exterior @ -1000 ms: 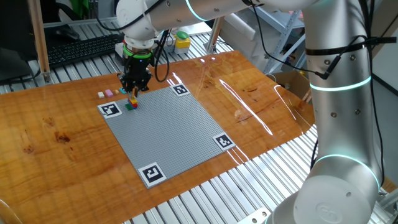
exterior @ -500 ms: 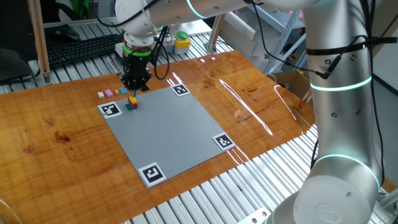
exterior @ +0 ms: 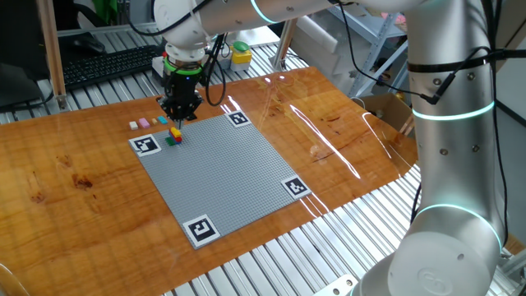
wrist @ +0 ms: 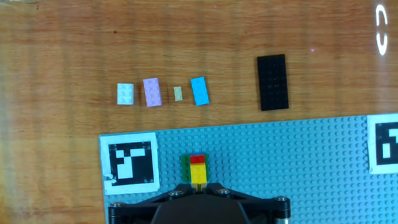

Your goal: Stack small Lego blocks one on top of the other

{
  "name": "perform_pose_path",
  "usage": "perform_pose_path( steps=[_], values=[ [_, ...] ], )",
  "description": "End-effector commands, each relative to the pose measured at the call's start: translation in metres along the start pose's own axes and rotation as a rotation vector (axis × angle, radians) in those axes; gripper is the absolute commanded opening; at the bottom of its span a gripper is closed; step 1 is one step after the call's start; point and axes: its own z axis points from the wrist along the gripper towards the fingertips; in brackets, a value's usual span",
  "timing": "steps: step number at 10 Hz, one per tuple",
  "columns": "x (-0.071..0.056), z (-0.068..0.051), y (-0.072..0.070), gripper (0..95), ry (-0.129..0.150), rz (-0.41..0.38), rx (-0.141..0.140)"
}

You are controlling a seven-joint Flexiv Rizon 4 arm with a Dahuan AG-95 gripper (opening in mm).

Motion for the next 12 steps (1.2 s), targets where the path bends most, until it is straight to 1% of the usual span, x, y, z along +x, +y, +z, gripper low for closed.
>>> perform_pose_path(
  steps=[1,2,3,5,6,7,8,9,10,12],
  values=[
    [-0.003,0.024,0.001,0.0,-0.035,-0.003,-0.009],
    [-0.004,0.025,0.001,0.0,-0.036,-0.002,-0.015],
    [-0.003,0.021,0.001,0.0,-0.027,-0.001,-0.012],
    [-0.004,0.014,0.001,0.0,-0.021,0.005,-0.020],
    [-0.005,0.011,0.001,0.0,-0.006,0.005,-0.020],
    [-0.004,0.012,0.001,0.0,-0.006,0.010,-0.018],
    [-0.004,0.007,0.001,0.0,0.010,0.010,-0.010],
    [-0.004,-0.002,0.000,0.0,0.023,0.006,-0.011],
    [-0.003,-0.007,-0.001,0.0,0.029,0.008,-0.010],
    [-0.002,-0.010,-0.001,0.0,0.026,0.010,-0.008]
  ],
)
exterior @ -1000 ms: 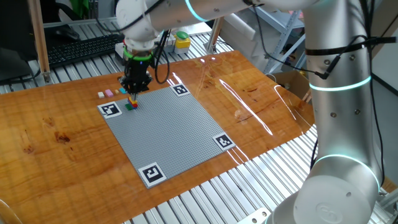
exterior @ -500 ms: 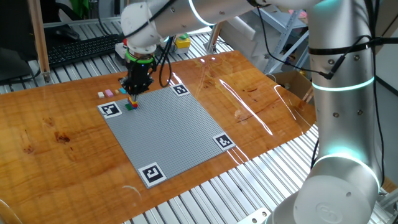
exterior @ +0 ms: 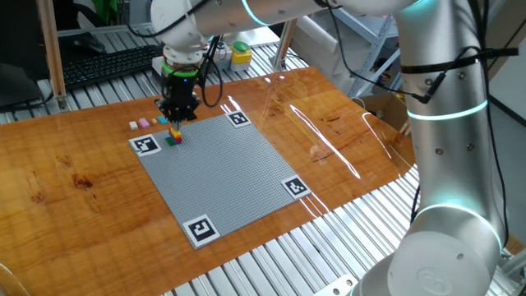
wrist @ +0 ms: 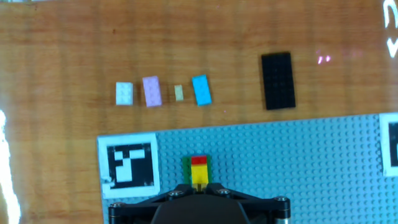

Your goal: Stack small Lego blocks one on top of the other

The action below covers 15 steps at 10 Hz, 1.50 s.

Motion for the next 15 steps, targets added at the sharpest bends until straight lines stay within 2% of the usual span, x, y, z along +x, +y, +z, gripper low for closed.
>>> perform_pose_path(
  steps=[1,2,3,4,5,7,9,12,15],
  values=[
    [-0.003,0.000,0.000,0.0,-0.009,0.009,0.005],
    [-0.003,-0.008,-0.002,0.0,-0.009,0.017,0.005],
    [-0.003,-0.013,-0.003,19.0,-0.005,0.013,0.005],
    [-0.004,-0.014,-0.005,19.0,0.001,-0.002,-0.003],
    [-0.006,-0.016,-0.010,0.0,0.003,-0.012,-0.015],
    [-0.010,-0.018,-0.020,0.0,0.014,-0.040,-0.019],
    [-0.012,-0.023,-0.031,0.0,0.050,-0.086,-0.021],
    [-0.017,-0.022,-0.042,0.0,0.053,-0.152,-0.012],
    [-0.018,-0.019,-0.046,0.0,0.055,-0.181,-0.002]
  ],
)
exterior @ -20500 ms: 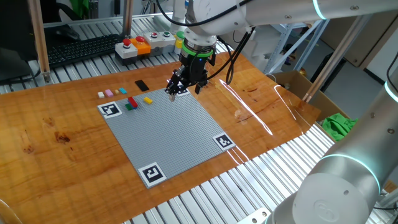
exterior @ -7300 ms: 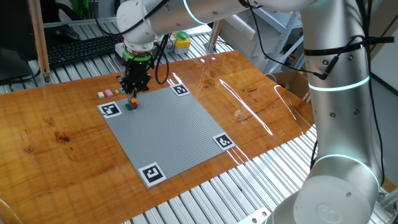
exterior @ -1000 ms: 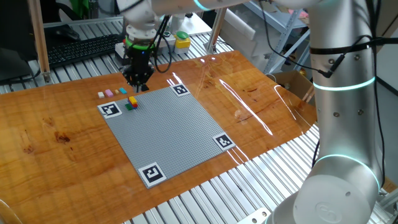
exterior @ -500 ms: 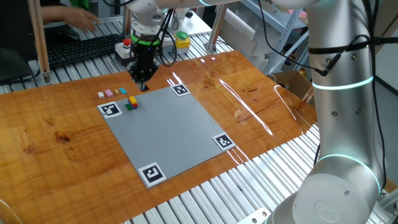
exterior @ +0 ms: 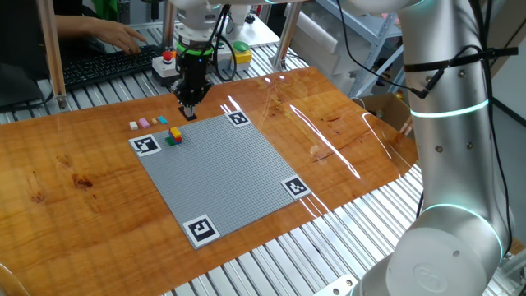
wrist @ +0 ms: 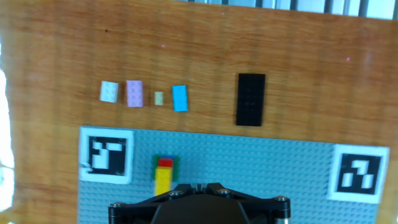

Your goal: Stack small Lego blocks one on top of the other

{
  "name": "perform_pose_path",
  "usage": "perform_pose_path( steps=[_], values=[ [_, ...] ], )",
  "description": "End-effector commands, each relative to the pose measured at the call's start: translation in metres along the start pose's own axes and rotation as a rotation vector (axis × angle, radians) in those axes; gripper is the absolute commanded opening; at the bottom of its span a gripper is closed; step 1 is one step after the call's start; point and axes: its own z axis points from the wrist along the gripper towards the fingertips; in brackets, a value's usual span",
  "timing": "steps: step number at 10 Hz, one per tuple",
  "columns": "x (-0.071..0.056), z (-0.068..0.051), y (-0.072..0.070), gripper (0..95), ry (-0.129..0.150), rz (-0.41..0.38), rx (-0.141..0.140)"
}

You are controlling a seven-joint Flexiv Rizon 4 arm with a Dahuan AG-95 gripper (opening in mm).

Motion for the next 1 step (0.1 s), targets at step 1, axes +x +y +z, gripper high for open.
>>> perform_pose_path(
  steps=[1],
  values=[
    [-0.0002,-0.0006,-0.0006,0.0,0.004,-0.019,0.010]
  ],
)
